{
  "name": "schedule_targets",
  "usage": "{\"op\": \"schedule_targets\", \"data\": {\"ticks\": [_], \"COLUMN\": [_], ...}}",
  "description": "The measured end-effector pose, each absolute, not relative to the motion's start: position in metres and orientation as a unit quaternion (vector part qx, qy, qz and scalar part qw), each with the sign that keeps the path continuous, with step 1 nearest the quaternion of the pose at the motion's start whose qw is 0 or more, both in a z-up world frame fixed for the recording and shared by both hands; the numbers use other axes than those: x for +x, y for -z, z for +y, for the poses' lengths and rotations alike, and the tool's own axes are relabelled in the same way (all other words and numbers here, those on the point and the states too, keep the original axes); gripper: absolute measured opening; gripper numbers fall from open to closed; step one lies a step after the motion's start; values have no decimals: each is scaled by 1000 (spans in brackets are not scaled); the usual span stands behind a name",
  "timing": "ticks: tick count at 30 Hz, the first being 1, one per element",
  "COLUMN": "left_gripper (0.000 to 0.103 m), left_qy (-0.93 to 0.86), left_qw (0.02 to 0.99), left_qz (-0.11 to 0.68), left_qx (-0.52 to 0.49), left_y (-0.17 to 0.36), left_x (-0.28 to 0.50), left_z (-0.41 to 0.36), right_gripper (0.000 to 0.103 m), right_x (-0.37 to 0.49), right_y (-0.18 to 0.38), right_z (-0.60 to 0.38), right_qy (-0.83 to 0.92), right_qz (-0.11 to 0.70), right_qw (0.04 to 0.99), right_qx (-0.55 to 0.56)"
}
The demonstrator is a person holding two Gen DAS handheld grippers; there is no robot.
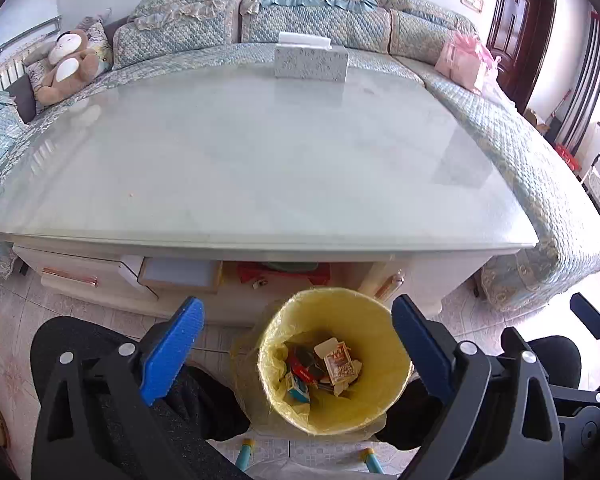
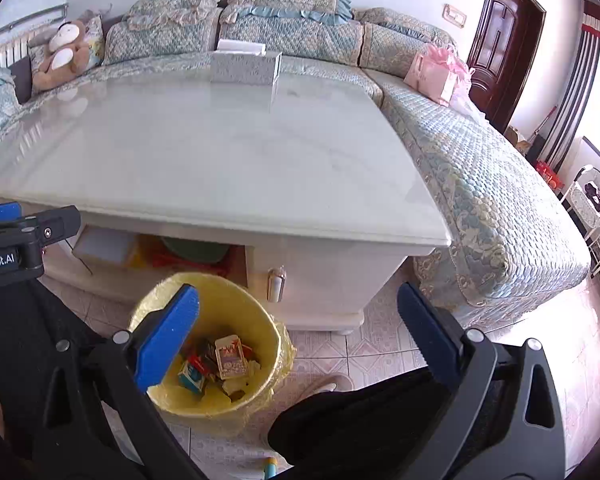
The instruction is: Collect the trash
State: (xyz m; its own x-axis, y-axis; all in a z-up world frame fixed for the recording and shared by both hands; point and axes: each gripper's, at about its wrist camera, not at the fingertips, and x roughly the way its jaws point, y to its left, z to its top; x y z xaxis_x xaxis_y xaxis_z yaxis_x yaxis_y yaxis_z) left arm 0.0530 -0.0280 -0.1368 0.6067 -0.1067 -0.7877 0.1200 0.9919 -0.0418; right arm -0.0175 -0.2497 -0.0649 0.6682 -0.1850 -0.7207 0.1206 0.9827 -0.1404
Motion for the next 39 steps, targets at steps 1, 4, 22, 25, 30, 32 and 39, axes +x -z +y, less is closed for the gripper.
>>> {"op": "schedule_targets", "data": {"ticks": [1, 4, 22, 25, 30, 32, 39], "left_gripper": [96, 96, 96, 96, 96, 96, 96], "left_qy": [57, 48, 30, 20, 20, 21, 25], "left_qw": [901, 916, 957, 960, 962, 962, 961], "left_qz": [429, 399, 287, 278, 272, 271, 273], "left_qx": [5, -4, 33, 38, 34, 33, 31], "left_y": [126, 96, 4, -2, -7, -7, -6], "left_x": [51, 41, -28, -36, -43, -44, -44], "left_z": [-26, -22, -31, -31, -29, -29, -29], "right_gripper": [97, 97, 97, 97, 97, 97, 97], "right_x": [-19, -29, -78, -82, -88, -90, -89], "right_y": [52, 16, -60, -63, -66, -67, -69], "right_z": [-249, -242, -229, -227, -226, -226, -225], "right_qy": [86, 83, 106, 109, 102, 104, 108], "right_qz": [382, 334, 240, 234, 234, 235, 240], "right_qw": [920, 938, 964, 966, 967, 966, 964], "right_qx": [-37, -40, -32, -33, -20, -20, -24]}}
